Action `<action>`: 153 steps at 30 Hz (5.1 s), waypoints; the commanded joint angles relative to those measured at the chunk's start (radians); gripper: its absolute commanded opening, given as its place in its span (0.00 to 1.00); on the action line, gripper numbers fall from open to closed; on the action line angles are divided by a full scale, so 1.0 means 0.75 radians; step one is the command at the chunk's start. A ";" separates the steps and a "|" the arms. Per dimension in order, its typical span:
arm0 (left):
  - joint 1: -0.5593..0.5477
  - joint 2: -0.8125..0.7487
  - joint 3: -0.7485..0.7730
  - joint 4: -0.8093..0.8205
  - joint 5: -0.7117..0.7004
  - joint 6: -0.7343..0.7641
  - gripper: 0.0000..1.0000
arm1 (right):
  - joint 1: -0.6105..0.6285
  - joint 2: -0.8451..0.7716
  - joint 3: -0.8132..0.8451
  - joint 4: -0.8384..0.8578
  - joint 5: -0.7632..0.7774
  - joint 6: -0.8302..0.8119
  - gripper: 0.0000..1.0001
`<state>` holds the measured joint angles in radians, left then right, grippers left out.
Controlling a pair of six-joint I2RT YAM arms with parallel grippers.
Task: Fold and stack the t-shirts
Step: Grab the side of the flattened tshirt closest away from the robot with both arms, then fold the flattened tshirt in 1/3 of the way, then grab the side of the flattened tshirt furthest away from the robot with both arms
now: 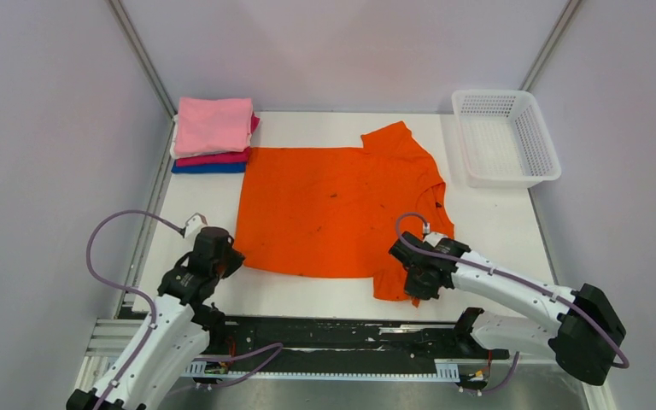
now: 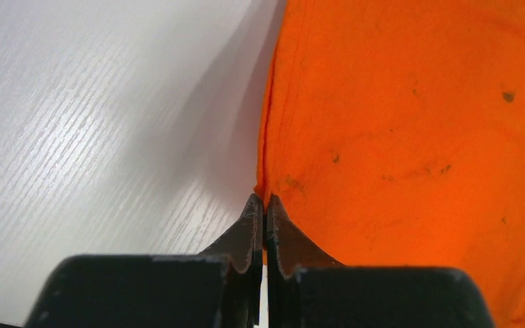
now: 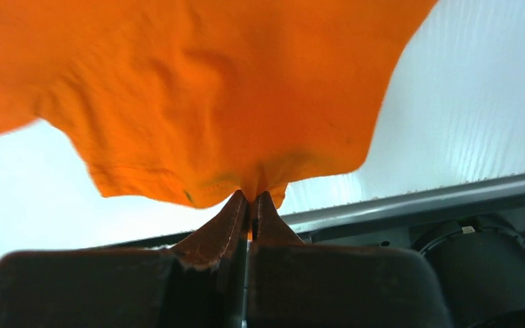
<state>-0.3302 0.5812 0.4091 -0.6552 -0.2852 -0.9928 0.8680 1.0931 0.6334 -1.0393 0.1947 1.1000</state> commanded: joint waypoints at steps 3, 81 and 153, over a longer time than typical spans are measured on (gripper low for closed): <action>0.003 0.069 0.023 0.177 0.050 0.027 0.00 | -0.064 -0.046 0.182 0.121 0.258 -0.088 0.00; 0.209 1.266 0.567 0.704 0.473 0.315 1.00 | -0.875 1.215 1.215 1.194 -0.034 -0.978 1.00; 0.289 1.828 1.203 0.372 0.258 0.619 0.62 | -0.784 0.399 0.349 0.906 0.014 -0.700 1.00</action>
<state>-0.1135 1.9175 1.2724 -0.4011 -0.1150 -0.5484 0.2867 1.3888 0.8650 -0.3904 0.1745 0.5961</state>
